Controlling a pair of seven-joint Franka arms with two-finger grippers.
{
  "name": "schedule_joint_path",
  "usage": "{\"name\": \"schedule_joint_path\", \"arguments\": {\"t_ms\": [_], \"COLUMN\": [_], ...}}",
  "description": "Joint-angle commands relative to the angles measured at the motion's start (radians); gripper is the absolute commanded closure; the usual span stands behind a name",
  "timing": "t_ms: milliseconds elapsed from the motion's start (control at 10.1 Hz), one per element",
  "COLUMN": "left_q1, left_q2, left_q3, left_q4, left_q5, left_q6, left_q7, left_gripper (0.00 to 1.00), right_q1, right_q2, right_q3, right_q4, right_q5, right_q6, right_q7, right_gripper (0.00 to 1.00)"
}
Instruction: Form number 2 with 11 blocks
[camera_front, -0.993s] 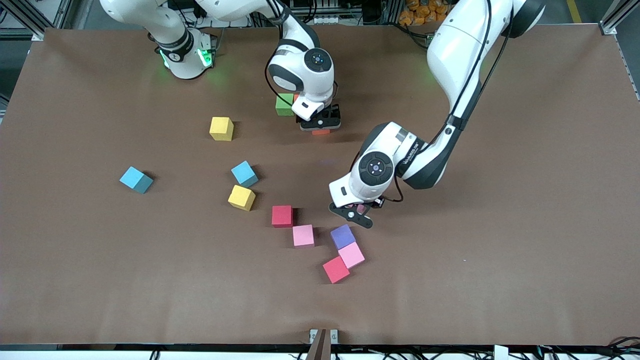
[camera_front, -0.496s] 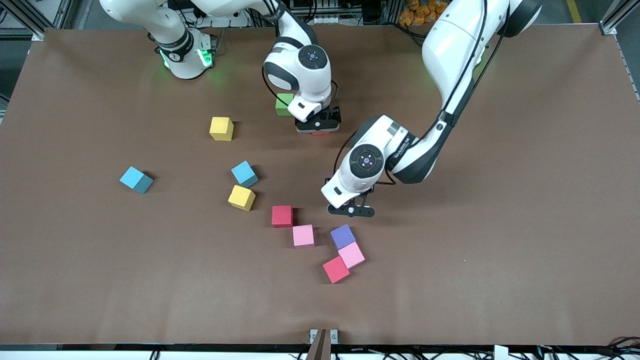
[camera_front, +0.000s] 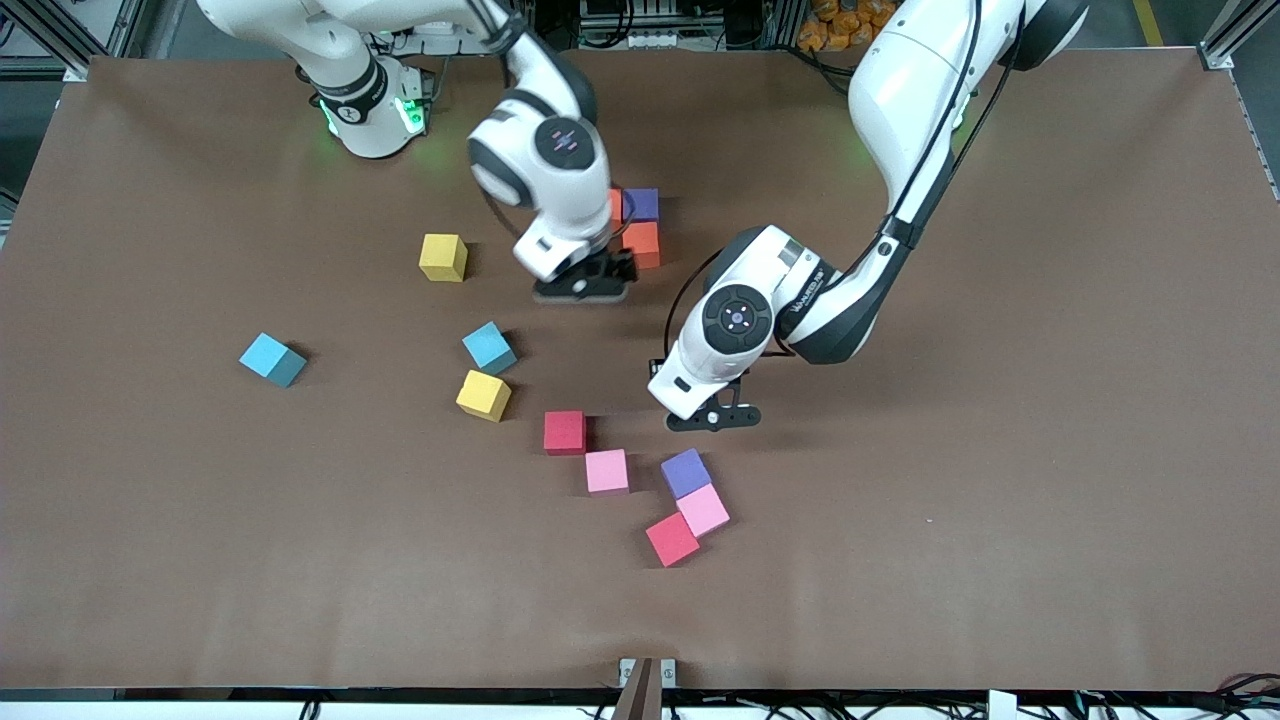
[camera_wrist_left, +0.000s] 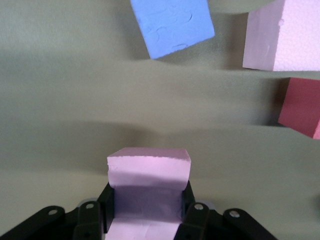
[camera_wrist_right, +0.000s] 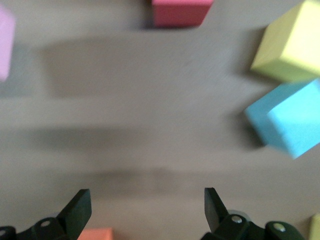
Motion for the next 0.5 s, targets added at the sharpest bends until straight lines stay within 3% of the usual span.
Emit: {"name": "schedule_joint_path", "arguments": {"t_ms": [0, 397], "left_q1": [-0.012, -0.075], "left_q2": [-0.023, -0.035], "left_q3": [-0.025, -0.044], "left_q4": [-0.02, -0.081], "left_q5": [-0.02, 0.007], "left_q6": [-0.015, 0.002], "left_q7": [-0.157, -0.239], "left_gripper": [0.99, 1.0], "right_q1": [-0.115, -0.215], "right_q2": [-0.017, -0.014], "right_q3": [0.023, 0.02], "right_q4": [-0.026, -0.026], "right_q5": [-0.017, -0.017], "right_q6": [-0.022, -0.042], "right_q7": [-0.194, -0.516], "right_gripper": [0.0, 0.0]}}
